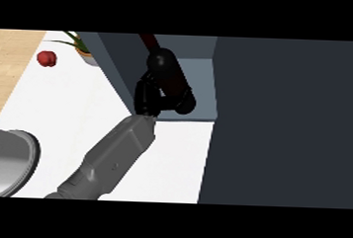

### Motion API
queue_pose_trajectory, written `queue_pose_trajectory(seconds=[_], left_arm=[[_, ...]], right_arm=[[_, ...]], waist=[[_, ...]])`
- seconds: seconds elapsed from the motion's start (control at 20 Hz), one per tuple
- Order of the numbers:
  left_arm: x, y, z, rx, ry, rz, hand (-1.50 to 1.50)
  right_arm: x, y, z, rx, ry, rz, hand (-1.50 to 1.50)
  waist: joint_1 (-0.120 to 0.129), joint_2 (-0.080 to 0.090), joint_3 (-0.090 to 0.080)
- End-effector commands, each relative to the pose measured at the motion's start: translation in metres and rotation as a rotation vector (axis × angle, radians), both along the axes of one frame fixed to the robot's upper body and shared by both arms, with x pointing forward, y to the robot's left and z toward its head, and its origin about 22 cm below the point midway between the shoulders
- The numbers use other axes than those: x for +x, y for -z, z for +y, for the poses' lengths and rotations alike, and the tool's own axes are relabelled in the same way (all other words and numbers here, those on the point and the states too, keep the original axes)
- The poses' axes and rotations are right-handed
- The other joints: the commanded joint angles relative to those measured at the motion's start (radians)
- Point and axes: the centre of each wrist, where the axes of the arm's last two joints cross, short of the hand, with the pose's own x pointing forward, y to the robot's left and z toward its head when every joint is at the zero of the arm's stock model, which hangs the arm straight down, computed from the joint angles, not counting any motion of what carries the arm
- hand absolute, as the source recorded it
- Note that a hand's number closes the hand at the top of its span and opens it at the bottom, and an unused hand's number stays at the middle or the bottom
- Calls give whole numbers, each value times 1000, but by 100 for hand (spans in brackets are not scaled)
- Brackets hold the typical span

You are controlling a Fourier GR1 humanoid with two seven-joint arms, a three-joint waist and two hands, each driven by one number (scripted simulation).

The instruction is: Pick up the wine, place it into the cabinet and close the cabinet

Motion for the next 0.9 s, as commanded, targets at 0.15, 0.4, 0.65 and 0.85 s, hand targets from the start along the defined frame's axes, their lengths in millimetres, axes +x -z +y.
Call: queue_pose_trajectory(seconds=[0.15,0.4,0.65,0.85], left_arm=[[31,-23,9,26,-13,13,150],[43,-49,-7,33,-2,27,150],[40,-38,-1,68,22,81,150],[41,-43,-4,33,-32,55,150]], right_arm=[[-7,10,5,6,-5,-6,-150],[2,11,-3,8,-13,0,-150],[8,8,12,-10,-31,-12,-150],[15,7,10,8,-64,-27,-150]], waist=[[-7,2,1],[-25,6,1],[-35,10,0],[-71,20,0]])
